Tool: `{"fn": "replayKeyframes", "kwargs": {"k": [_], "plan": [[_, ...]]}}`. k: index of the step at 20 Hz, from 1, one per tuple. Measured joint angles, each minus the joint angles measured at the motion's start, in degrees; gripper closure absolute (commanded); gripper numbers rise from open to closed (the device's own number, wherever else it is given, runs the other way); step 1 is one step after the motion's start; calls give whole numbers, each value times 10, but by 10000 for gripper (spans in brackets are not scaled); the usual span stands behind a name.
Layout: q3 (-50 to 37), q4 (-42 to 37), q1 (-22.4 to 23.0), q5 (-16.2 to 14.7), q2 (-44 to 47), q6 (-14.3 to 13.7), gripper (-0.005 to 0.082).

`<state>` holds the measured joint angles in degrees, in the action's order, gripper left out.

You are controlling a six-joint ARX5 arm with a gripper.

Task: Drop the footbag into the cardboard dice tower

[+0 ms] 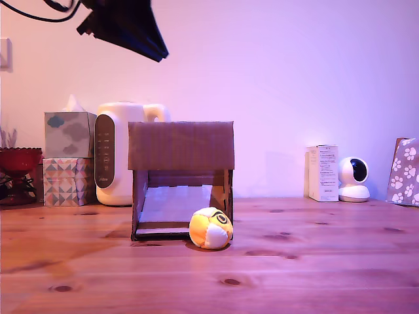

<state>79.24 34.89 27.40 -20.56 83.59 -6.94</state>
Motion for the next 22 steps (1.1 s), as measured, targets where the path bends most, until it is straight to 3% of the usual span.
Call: {"fn": "replayKeyframes", "kwargs": {"k": [5,9,13,17,22], "plan": [[-73,-45,0,-19,-64,-2,793],[-193,-145,0,-19,-119,10,793],[-335,-249,0,-14,-187,54,793],[-455,-340,0,6,-253,75,793],[-580,-394,0,29,-333,107,793]]}}
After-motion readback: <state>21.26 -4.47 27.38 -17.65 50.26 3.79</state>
